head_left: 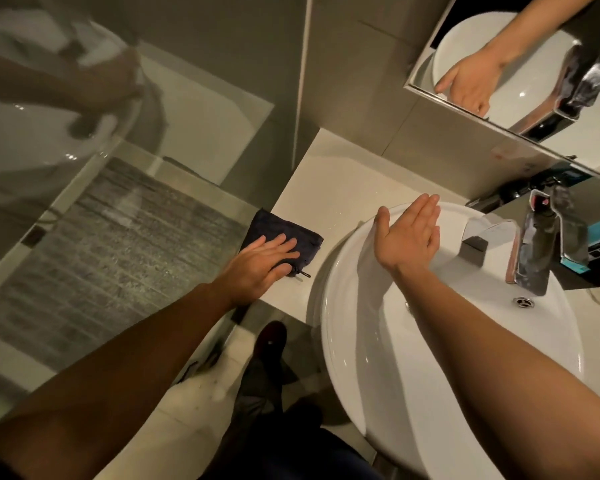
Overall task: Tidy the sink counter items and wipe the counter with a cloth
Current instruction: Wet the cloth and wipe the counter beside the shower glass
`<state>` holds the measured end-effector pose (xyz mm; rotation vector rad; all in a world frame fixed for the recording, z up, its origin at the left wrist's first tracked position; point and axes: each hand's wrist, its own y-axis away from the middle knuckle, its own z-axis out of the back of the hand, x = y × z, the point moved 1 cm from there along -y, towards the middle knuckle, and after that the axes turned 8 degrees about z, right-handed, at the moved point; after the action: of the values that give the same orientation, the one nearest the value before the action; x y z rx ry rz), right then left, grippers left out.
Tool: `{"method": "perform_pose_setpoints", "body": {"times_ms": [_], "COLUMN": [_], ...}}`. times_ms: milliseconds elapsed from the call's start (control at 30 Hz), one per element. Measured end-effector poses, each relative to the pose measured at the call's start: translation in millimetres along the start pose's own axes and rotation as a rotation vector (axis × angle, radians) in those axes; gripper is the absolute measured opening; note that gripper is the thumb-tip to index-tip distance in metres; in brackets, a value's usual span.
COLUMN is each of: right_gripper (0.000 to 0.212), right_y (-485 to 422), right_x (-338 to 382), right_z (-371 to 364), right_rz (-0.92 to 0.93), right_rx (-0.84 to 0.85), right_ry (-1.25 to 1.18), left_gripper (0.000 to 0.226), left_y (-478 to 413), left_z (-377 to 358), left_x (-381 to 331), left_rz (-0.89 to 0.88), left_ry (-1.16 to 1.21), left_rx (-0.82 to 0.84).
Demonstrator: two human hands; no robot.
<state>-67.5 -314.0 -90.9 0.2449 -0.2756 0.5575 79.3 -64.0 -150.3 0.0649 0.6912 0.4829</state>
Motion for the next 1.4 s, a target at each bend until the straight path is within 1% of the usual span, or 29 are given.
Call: {"method": "perform_pose_setpoints", "body": {"times_ms": [67,133,233,300,367,433,467,533,567,700,800,867,933,1033,1100,1167,1233,1300,1367,1400], "right_gripper": [0.085,0.085,0.085,0.086,0.086,0.086,0.086,0.086,0.086,0.087,0.087,0.086,0.086,0.085,0.084,0.084,0.084,0.084,0.084,0.084], "right_y": [-0.5,-1.1,-1.5,-1.4,-1.4,-0.9,-0.9,-0.6,-0.9,-0.2,0.7,0.4,-0.2,-0.5,-0.3,-0.5,-0.9,-1.3,-1.4,-1.6], "right_x": [-0.5,-0.4,-0.8,-1.5,-1.9,-2.0,-2.3,-2.9,-3.3,-4.2,-3.5,-3.3,-3.9,-3.9,-3.9,-3.6,-3.2,-3.6,-3.7,-3.8], "right_z": [0.1,0.9,1.1,1.2,1.5,2.4,2.7,3.4,4.0,5.6,5.9,7.2,9.0,10.2,10.1,9.4,7.6,4.5,2.3,1.2], "right_rz": [0.001,0.001,0.005,0.006,0.009,0.012,0.015,0.019,0.019,0.029,0.022,0.013,0.007,0.002,-0.001,-0.009,-0.02,-0.03,-0.029,-0.028], "right_rx": [0.002,0.004,0.001,0.007,0.011,0.017,0.02,0.021,0.021,0.024,0.025,0.034,0.046,0.044,0.034,0.018,-0.003,-0.023,-0.028,-0.032], "right_ry": [-0.004,-0.01,-0.011,-0.015,-0.022,-0.03,-0.034,-0.042,-0.048,-0.072,-0.074,-0.074,-0.07,-0.058,-0.06,-0.073,-0.083,-0.081,-0.083,-0.083], "left_gripper": [0.058,0.06,0.074,0.079,0.084,0.088,0.081,0.04,0.028,0.034,0.043,0.047,0.046,0.034,0.032,0.038,0.04,0.038,0.051,0.054], "left_y": [15.3,30.0,51.4,65.2,78.7,92.9,98.8,105.2,105.0,90.8,59.5,28.2,-10.1,-75.7,-120.4,-162.5,-201.0,-232.2,-250.6,-254.4], "left_z": [-5.2,-9.4,-13.5,-14.1,-13.0,-5.8,1.2,17.6,24.4,50.1,66.4,79.5,92.8,110.0,120.3,126.3,121.3,98.3,62.2,42.7], "left_x": [1.5,2.1,0.5,-1.3,-2.6,-10.1,-18.1,-35.0,-40.2,-52.7,-55.8,-60.5,-68.2,-85.8,-101.8,-117.7,-130.3,-134.3,-127.7,-120.6], "left_rz": [0.012,0.033,0.077,0.119,0.192,0.328,0.403,0.523,0.566,0.634,0.633,0.597,0.554,0.488,0.429,0.326,0.189,0.103,0.028,-0.023], "left_ry": [0.013,0.022,0.044,0.063,0.093,0.15,0.225,0.496,0.599,0.882,1.081,1.147,1.128,1.041,0.926,0.715,0.459,0.256,0.023,-0.09], "left_rx": [-0.013,-0.027,-0.031,-0.029,0.007,0.065,0.081,0.049,0.022,-0.102,-0.143,-0.156,-0.181,-0.202,-0.195,-0.152,-0.069,0.086,0.275,0.339]}}
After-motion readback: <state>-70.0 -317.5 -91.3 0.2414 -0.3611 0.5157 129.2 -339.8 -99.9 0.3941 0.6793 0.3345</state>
